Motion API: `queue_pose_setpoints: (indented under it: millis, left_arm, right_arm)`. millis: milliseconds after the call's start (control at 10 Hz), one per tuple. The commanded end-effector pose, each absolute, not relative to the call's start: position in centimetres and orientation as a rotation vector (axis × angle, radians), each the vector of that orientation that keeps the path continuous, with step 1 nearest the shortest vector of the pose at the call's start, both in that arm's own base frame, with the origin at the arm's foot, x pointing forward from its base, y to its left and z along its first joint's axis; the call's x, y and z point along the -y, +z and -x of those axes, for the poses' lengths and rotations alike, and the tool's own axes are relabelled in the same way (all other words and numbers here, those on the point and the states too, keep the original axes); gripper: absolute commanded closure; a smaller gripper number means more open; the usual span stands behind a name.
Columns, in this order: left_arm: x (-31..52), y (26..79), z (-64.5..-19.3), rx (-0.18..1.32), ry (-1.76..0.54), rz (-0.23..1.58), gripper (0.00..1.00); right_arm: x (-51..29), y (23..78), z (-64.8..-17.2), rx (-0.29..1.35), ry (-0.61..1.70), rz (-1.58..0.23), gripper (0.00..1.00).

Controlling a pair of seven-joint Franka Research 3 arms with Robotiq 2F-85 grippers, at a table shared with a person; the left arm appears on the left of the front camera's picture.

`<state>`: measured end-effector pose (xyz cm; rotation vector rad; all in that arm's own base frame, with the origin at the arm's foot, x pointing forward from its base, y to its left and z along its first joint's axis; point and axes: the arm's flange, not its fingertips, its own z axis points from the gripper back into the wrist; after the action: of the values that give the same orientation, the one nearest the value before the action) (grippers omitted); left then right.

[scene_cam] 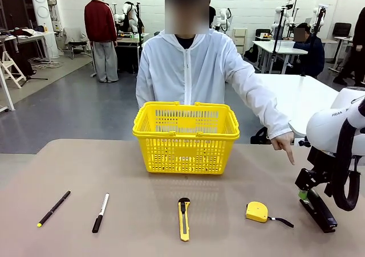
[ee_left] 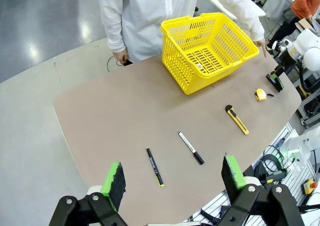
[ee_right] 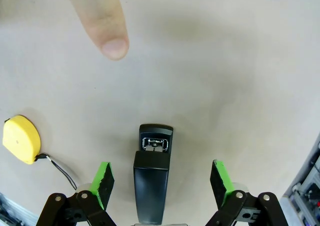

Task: Place the items the person wants into the basket.
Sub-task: Pick up the item the person points to and place it in the Market Basket.

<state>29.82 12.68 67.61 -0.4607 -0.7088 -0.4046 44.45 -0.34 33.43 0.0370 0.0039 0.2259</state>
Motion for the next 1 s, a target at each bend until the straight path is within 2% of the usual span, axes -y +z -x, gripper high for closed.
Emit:
queue_pose_setpoints:
  millis: [0,300,400,500,600,700,900]
  left_arm:
    - [-12.86,67.60,-29.81,0.718,-0.413,0.468,0.00]
    - [-12.86,67.60,-29.81,0.718,-0.413,0.468,0.00]
    - [-12.86,67.60,-29.81,0.718,-0.413,0.468,0.00]
    - [-12.86,67.60,-29.81,0.718,-0.413,0.468,0.00]
    - [-12.86,67.60,-29.81,0.718,-0.413,0.468,0.00]
    - [-12.86,67.60,-29.81,0.718,-0.413,0.468,0.00]
    - [-12.86,67.60,-29.81,0.718,-0.413,0.468,0.00]
  right_arm:
    - [0.44,32.91,-44.81,-0.031,0.221,-0.010,0.00]
    - [0.58,32.73,-44.74,-0.078,0.222,0.004,0.00]
    - [0.54,32.71,-44.59,-0.088,0.235,0.012,0.11]
    - [0.56,32.82,-44.54,-0.090,0.232,0.017,0.58]
    - [0.61,32.78,-44.58,-0.089,0.229,0.014,0.69]
    - [0.62,32.71,-44.60,-0.097,0.228,0.015,1.00]
    - [0.64,32.76,-44.60,-0.099,0.228,0.016,1.00]
